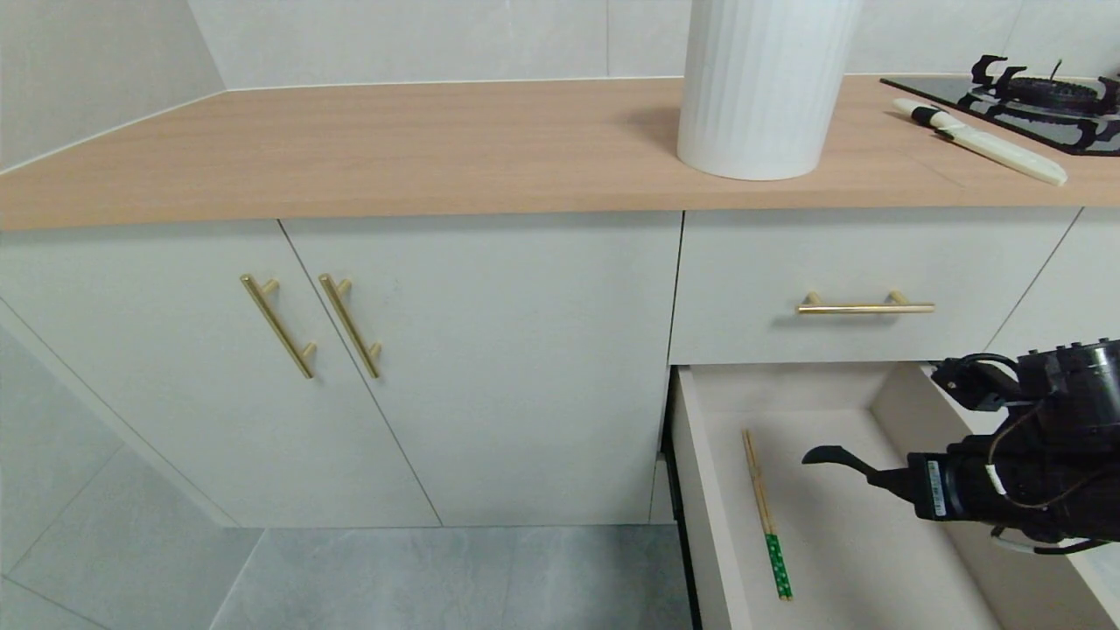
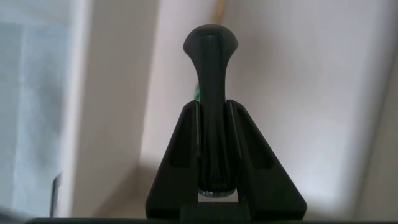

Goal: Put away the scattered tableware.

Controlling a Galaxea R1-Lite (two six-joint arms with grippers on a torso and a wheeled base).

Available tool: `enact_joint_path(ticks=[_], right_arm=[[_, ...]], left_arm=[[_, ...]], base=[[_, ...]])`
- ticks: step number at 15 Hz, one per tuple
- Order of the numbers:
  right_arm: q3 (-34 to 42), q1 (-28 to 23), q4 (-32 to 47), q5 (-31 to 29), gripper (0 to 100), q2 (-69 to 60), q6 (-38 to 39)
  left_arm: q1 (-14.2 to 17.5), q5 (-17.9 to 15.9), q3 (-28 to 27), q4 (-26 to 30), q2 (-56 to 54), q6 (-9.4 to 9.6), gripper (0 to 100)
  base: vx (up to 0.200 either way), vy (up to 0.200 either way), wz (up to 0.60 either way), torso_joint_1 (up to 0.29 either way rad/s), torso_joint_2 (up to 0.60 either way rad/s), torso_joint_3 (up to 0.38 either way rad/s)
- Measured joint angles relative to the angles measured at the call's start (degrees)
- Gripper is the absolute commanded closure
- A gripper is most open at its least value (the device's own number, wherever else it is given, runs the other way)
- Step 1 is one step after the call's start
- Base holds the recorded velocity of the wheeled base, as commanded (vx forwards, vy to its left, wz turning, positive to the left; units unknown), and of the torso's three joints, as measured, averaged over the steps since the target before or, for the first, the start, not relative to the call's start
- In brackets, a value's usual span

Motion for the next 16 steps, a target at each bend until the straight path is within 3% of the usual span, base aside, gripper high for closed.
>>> enact_joint_path(ticks=[6,16], right_arm=[[3.91,0.00,-19.87,-3.66,100,13.70,1.56],[5.62,0.07,-26.93,-8.05,100,24.26,1.45]], left_arm=[[0.02,0.00,0.00,0.00,0.00,0.00,0],[0.00,0.00,0.00,0.00,0.00,0.00,0]], base=[[0.000,0.000,0.00,0.000,0.00,0.000],[0.000,0.000,0.00,0.000,0.00,0.000]])
